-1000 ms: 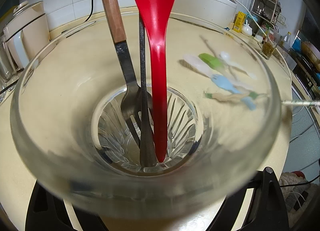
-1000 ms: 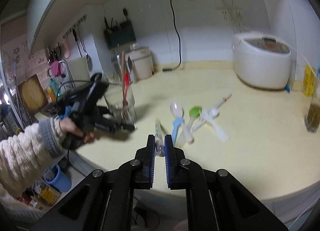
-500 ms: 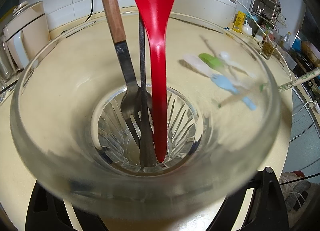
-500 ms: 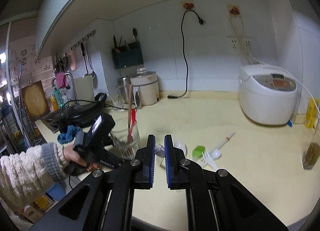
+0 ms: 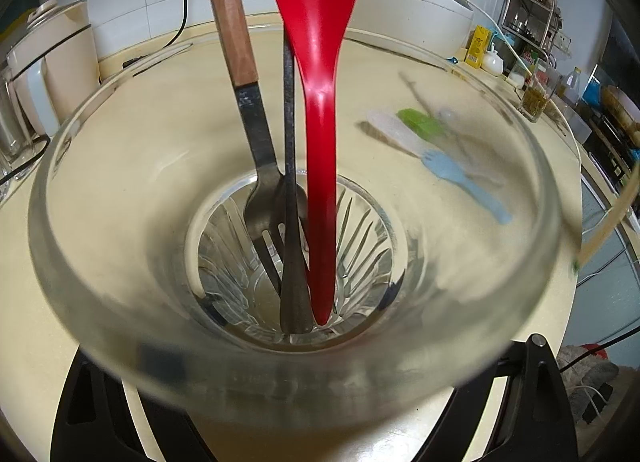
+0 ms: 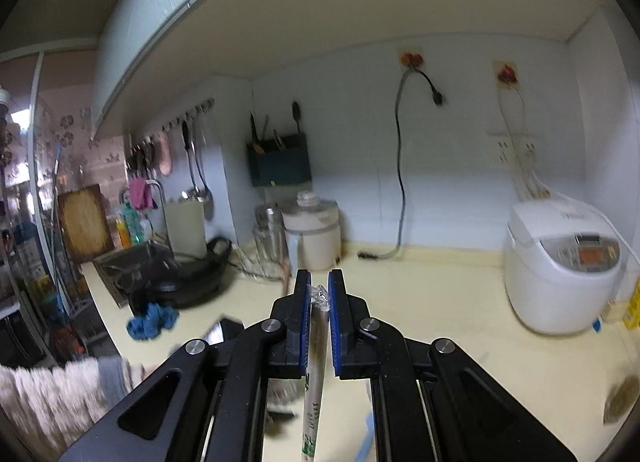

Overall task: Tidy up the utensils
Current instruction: 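Carry the chopsticks to the glass and lower them in, then open the right gripper to release the wrapped chopsticks in the glass, then move the right gripper over the pile toward the beige rice paddle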

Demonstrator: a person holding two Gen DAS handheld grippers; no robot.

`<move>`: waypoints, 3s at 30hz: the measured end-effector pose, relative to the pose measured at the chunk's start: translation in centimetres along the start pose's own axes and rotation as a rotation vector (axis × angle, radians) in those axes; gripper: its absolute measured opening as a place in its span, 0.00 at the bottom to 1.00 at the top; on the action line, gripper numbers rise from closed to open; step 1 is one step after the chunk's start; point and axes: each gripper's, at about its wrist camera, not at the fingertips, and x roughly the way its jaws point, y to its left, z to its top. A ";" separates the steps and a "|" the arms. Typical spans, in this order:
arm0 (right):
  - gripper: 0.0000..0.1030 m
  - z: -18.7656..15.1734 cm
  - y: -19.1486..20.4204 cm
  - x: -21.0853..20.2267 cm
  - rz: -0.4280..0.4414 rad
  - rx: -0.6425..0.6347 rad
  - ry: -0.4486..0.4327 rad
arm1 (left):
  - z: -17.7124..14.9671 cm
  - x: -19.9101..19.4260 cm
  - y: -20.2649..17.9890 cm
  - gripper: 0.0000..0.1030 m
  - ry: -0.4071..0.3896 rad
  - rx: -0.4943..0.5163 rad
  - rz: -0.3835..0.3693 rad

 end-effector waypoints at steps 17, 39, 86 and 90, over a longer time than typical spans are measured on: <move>0.08 7.3 4.4 8.4 0.133 -0.072 -0.046 | 0.1 -0.1 0.3 0.90 -0.003 -0.007 -0.011; 0.29 3.2 4.5 10.9 0.043 -0.076 0.080 | 0.1 -0.1 0.4 0.90 -0.002 -0.006 -0.012; 0.29 -20.9 -7.0 5.7 -0.262 0.150 0.467 | -0.1 -0.1 0.1 0.91 0.007 0.005 0.010; 0.29 -20.7 -6.6 7.2 -0.251 0.120 0.476 | -0.1 -0.2 0.2 0.92 0.006 0.002 0.004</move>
